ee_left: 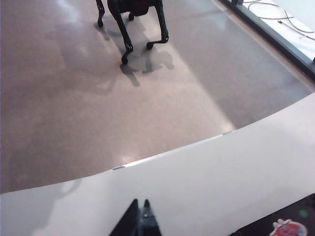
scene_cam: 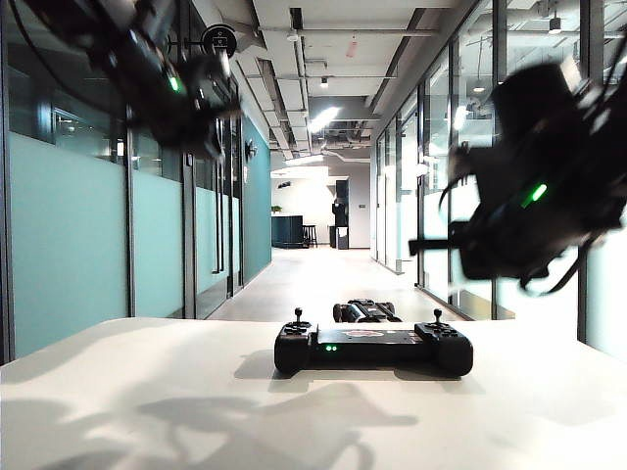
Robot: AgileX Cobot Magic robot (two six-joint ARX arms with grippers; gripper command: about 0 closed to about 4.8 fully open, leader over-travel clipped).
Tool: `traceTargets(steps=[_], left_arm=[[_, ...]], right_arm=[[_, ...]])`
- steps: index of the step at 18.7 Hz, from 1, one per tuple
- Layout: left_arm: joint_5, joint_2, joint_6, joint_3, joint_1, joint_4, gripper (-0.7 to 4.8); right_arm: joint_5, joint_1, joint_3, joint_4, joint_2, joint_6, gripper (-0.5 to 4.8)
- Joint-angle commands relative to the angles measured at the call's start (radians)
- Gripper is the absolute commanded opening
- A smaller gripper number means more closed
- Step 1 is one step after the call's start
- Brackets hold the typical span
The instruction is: Push the left joystick on the remote control sitting on the white table backward to make the robot dog back up in a straight line until it returns close to you.
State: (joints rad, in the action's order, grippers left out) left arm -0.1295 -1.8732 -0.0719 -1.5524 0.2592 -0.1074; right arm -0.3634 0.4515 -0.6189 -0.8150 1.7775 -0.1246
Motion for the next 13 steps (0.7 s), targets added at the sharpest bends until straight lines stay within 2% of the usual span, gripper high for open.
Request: traceTargets(steps=[1,13], left_arm=[[0.043,0.106,0.006,0.072,0.002,0.003,-0.06],[0.179,0.694,0.032,0.615,0.019,0.126,-0.06]], right_arm=[[0.004,0.000,0.038,0.092,-0.145,0.027,-0.06],[0.079,0.000,0.095,0.439,-0.657,0.053,-0.06]])
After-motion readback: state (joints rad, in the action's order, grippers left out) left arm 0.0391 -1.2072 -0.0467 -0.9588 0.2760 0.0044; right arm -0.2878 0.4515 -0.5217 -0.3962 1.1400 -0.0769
